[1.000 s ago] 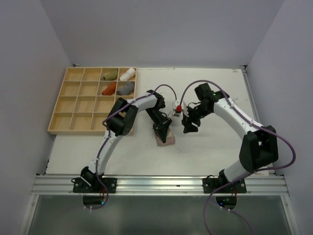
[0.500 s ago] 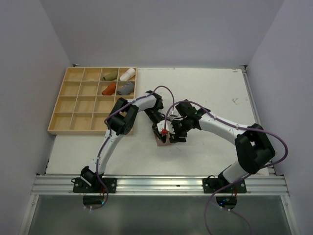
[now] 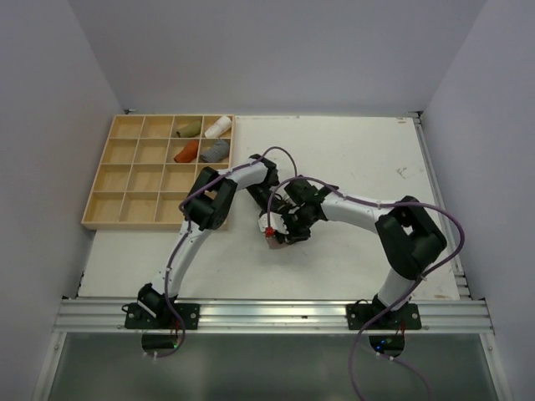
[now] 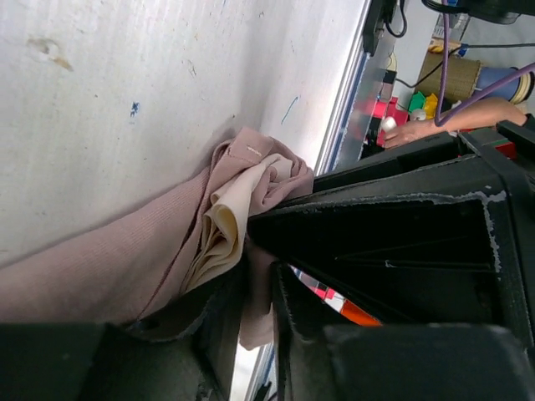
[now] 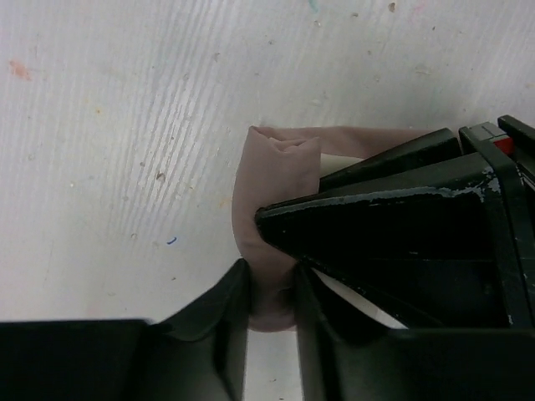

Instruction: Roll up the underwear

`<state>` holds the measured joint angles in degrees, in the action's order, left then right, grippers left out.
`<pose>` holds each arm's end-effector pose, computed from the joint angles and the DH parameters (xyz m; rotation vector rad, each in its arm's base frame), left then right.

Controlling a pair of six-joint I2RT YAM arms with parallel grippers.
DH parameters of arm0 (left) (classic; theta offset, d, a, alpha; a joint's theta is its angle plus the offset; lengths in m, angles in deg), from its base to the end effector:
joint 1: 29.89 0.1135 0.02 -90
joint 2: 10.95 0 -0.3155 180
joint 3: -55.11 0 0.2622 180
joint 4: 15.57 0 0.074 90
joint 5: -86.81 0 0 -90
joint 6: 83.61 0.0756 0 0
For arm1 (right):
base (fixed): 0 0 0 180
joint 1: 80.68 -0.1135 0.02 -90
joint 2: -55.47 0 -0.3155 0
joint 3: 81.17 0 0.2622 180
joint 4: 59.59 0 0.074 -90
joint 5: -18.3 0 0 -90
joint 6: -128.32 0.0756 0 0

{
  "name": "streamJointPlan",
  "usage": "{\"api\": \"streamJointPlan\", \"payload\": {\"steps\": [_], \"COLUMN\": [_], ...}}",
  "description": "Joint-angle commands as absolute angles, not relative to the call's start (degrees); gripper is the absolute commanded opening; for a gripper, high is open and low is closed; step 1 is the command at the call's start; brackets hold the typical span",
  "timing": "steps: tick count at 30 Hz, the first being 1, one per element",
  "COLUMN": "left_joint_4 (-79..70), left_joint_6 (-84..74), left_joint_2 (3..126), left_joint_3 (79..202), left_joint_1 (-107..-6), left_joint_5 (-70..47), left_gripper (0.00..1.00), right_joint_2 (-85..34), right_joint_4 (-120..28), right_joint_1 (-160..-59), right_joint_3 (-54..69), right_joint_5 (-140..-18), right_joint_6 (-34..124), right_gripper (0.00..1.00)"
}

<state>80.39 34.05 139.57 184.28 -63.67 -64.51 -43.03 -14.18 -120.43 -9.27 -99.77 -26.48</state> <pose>0.3690 -0.3266 0.0753 -0.8904 -2.1471 1.3321 0.2421 0.2477 0.1743 -2.1835 1.5551 0.5617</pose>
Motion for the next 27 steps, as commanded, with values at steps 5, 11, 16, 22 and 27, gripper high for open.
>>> {"api": "streamJointPlan", "payload": {"steps": [5, 11, 16, 22, 27], "left_joint_4": [57.26, 52.59, 47.59, 32.84, 18.67], "left_joint_6": [36.63, 30.92, 26.96, 21.69, 19.47], "left_joint_2": [139.10, 127.58, 119.50, 107.13, 94.97], "left_joint_3": [178.84, 178.02, 178.73, 174.61, 164.23], "left_joint_1": [-60.92, -57.67, -53.19, -45.37, -39.83], "left_joint_5": [-44.06, -43.18, -39.67, -38.17, -37.30], "left_gripper": [0.43, 0.52, 0.54, 0.55, 0.59], "right_joint_2": [-48.33, -51.05, -52.28, -56.06, -61.76], "right_joint_4": [-9.72, -4.71, -1.46, 4.87, 13.65], "right_joint_1": [-119.71, -117.25, -116.37, -114.00, -111.37], "right_joint_3": [-5.02, -0.71, 1.66, 7.10, 14.91], "right_joint_5": [-99.82, -103.16, -104.83, -109.13, -113.17], "right_joint_6": [-25.49, -26.89, -28.21, -27.69, -26.90], "right_gripper": [0.03, 0.00, 0.00, 0.00, 0.00]}}
